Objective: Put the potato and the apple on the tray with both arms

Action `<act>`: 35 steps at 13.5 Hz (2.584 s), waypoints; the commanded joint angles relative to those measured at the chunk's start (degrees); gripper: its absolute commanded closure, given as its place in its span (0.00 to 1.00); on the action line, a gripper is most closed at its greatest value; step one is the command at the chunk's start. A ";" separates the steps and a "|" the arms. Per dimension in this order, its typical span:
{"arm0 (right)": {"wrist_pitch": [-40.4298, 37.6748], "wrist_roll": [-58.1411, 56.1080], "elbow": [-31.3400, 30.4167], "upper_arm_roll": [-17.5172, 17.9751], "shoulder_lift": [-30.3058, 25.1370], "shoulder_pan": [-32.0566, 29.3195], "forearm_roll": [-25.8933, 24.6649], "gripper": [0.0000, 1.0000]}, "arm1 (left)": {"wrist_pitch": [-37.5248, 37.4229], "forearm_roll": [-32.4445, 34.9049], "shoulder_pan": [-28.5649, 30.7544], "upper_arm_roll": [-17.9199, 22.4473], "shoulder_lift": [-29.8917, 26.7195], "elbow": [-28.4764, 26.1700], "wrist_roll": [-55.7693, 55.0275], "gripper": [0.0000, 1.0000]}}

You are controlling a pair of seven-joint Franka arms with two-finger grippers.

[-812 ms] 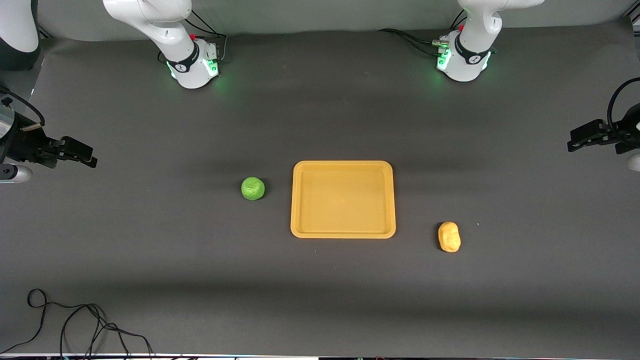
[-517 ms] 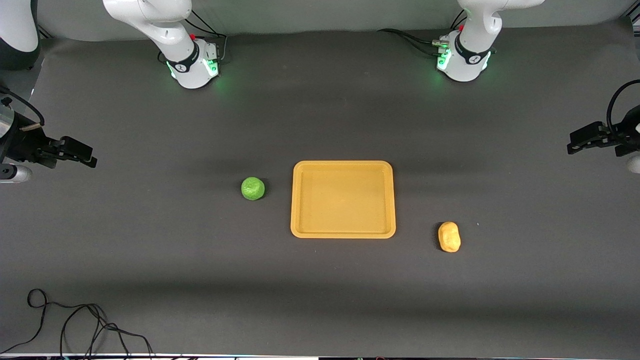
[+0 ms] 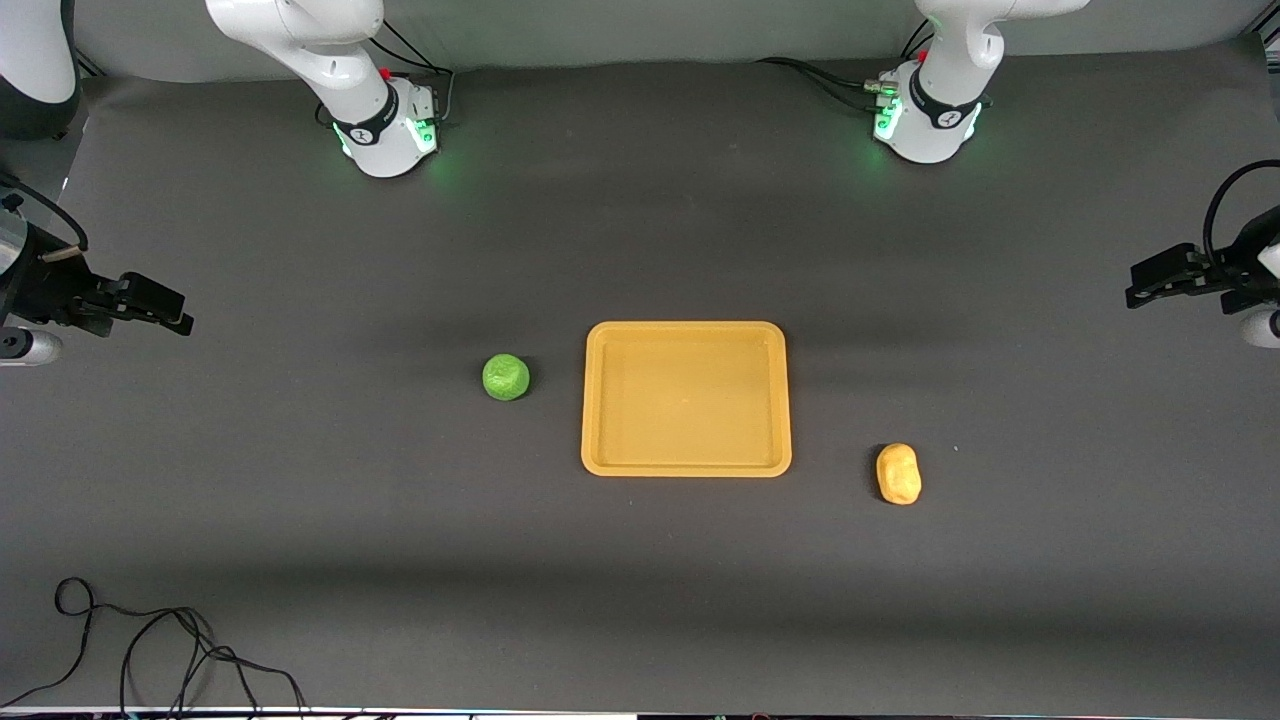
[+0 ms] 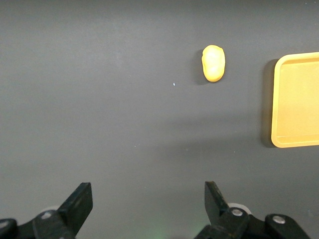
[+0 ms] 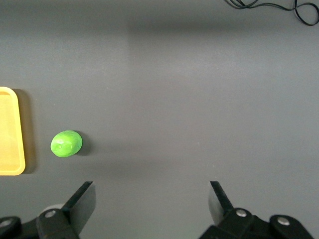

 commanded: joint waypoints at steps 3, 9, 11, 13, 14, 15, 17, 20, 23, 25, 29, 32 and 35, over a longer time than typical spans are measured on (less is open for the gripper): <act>-0.88 0.20 0.75 -0.70 -0.01 0.69 0.90 0.00 | 7.21 -0.17 -0.62 -0.58 -0.75 -6.35 0.44 0.00; -0.88 0.19 0.58 -0.70 0.08 0.60 0.90 0.00 | 22.53 -0.61 -6.68 -0.94 5.73 -16.39 -0.35 0.00; -0.88 0.11 0.58 -0.70 0.17 0.60 0.90 0.00 | 26.45 -0.78 -8.87 -0.94 11.44 -15.86 -0.44 0.00; -0.88 0.19 0.66 -0.70 0.34 0.60 0.90 0.00 | 35.58 -3.31 -10.55 -1.03 18.03 -15.86 -1.40 0.00; -0.79 0.19 0.75 -0.70 0.52 0.60 0.99 0.00 | 38.93 -4.90 -10.99 -1.03 20.93 -15.86 -1.49 0.00; -0.79 0.19 0.84 -0.70 0.52 0.60 0.99 0.00 | 40.97 -6.39 -11.69 -0.94 23.57 -15.77 -1.76 0.00; -0.79 0.19 0.75 -0.70 0.61 0.69 0.99 0.00 | 43.70 -8.95 -12.84 -0.94 27.88 -12.80 -7.09 0.00; -0.79 0.11 0.84 -0.70 0.78 0.60 0.99 0.00 | 43.88 -9.13 -13.02 -0.94 34.13 -7.26 -8.70 0.00; -0.70 0.11 1.01 -0.70 0.96 0.51 0.99 0.00 | 43.97 -8.61 -12.67 -0.94 35.99 -6.02 -9.67 0.31; -0.35 0.11 0.93 -0.70 0.96 0.51 0.99 0.00 | 43.89 -8.60 -12.75 -0.94 36.78 -4.79 -9.93 0.48; -0.18 0.19 0.75 -0.70 0.96 0.69 0.99 0.00 | 39.52 -9.21 -12.49 -0.85 34.95 -1.81 -10.46 0.89; -0.44 1.16 -1.00 -0.62 -0.18 3.31 1.08 0.00 | 32.83 -9.22 -15.90 -2.16 34.06 3.55 -21.14 0.94; -0.70 8.51 -3.46 -0.62 -2.11 9.72 1.25 0.00 | 32.72 -9.13 -22.75 -4.19 34.85 3.92 -32.58 0.94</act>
